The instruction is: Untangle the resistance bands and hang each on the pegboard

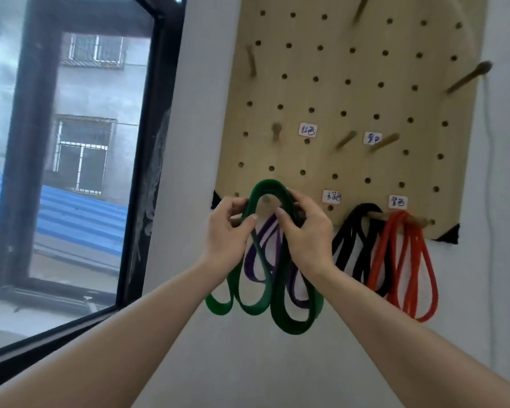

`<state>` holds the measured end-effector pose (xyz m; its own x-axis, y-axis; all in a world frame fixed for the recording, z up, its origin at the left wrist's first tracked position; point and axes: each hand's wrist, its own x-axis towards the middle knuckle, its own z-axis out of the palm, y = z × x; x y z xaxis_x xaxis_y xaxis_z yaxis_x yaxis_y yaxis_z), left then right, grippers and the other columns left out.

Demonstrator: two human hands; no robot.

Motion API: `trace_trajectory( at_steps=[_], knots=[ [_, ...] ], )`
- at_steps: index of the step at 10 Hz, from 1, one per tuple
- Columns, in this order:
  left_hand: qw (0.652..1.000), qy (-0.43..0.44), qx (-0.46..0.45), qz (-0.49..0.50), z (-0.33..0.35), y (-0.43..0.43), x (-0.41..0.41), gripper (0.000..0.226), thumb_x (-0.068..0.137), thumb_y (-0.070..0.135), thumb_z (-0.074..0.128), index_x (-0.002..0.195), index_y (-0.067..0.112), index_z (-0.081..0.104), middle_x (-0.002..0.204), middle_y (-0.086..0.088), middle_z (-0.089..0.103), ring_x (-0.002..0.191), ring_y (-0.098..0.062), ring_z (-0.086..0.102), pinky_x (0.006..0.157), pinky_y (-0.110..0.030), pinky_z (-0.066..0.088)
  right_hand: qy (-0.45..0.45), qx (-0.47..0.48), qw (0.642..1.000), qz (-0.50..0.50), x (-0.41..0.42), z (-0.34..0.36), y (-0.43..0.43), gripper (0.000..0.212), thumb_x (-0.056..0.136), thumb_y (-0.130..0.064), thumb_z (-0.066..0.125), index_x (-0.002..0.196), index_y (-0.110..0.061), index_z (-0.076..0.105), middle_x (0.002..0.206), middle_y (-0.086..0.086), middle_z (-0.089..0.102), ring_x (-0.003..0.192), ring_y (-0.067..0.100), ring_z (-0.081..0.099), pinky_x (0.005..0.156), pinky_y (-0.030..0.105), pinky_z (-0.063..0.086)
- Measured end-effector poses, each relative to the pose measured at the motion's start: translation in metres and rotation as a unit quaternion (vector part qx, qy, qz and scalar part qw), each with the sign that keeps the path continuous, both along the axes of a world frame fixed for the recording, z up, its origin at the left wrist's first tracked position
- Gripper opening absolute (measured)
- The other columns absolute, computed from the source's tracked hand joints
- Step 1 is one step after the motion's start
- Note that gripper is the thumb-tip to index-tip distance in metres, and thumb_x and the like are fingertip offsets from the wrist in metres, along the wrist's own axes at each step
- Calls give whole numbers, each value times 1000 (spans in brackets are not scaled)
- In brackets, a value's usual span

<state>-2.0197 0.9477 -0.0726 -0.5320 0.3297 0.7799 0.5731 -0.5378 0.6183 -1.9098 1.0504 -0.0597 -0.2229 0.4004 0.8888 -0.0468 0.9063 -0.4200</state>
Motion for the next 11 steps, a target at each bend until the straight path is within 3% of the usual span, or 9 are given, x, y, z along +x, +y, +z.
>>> trace_trajectory(
  at_steps=[2,3,4,5,7,8,9,10,11],
  knots=[
    [999,14,-23,28,25,47,-37,18,95,11,66,111,19,66,108,8,69,106,-10,64,96,-32,54,-26,1,997,-67,-33,10,31,44,99,-44,57,141,-32,51,117,-7,60,106,7,55,97,32,49],
    [999,7,-33,34,26,64,-56,18,96,9,64,112,16,67,108,6,69,105,-12,65,97,-38,55,-46,34,993,-100,-50,4,39,49,100,-40,56,146,-26,46,121,1,59,111,17,56,95,37,50],
    [999,15,-35,39,25,79,-73,20,95,6,64,114,13,67,109,3,70,104,-12,66,98,-40,55,-50,50,990,-125,-65,2,46,52,99,-38,58,147,-22,46,124,3,60,112,17,58,89,27,47],
    [997,53,-35,50,21,92,-91,20,95,10,65,114,18,66,110,6,71,104,-10,67,96,-41,56,-48,62,986,-150,-74,5,52,50,99,-40,58,145,-21,48,125,3,59,108,16,59,82,20,37],
    [982,133,-103,84,13,102,-108,24,94,13,66,108,33,68,106,14,70,104,-6,65,98,-37,54,-121,91,963,-222,-75,11,70,52,98,-48,56,143,-22,49,125,6,54,103,25,62,73,32,51],
    [967,158,-151,128,9,97,-106,26,94,20,66,105,43,65,106,12,67,101,-7,61,94,-35,52,-156,85,947,-266,-72,12,66,53,99,-53,50,143,-24,45,128,7,51,101,27,62,67,33,49],
    [961,148,-203,115,4,84,-100,28,97,23,63,123,33,64,112,5,66,95,-9,63,87,-34,55,-193,79,941,-267,-63,6,62,60,100,-53,49,150,-24,35,136,7,48,114,27,59,74,37,53],
    [957,147,-221,118,-7,61,-87,32,97,18,63,128,28,63,110,11,61,91,-6,61,85,-29,53,-221,58,947,-227,-43,-7,53,67,99,-48,52,157,-23,27,146,4,46,130,25,49,91,41,55],
    [963,123,-216,105,-16,41,-77,33,95,15,67,127,20,65,114,6,64,96,-11,62,89,-28,52,-245,44,948,-198,-18,-29,44,62,100,-47,52,155,-23,33,145,-2,48,132,21,46,99,39,51]
  ],
)
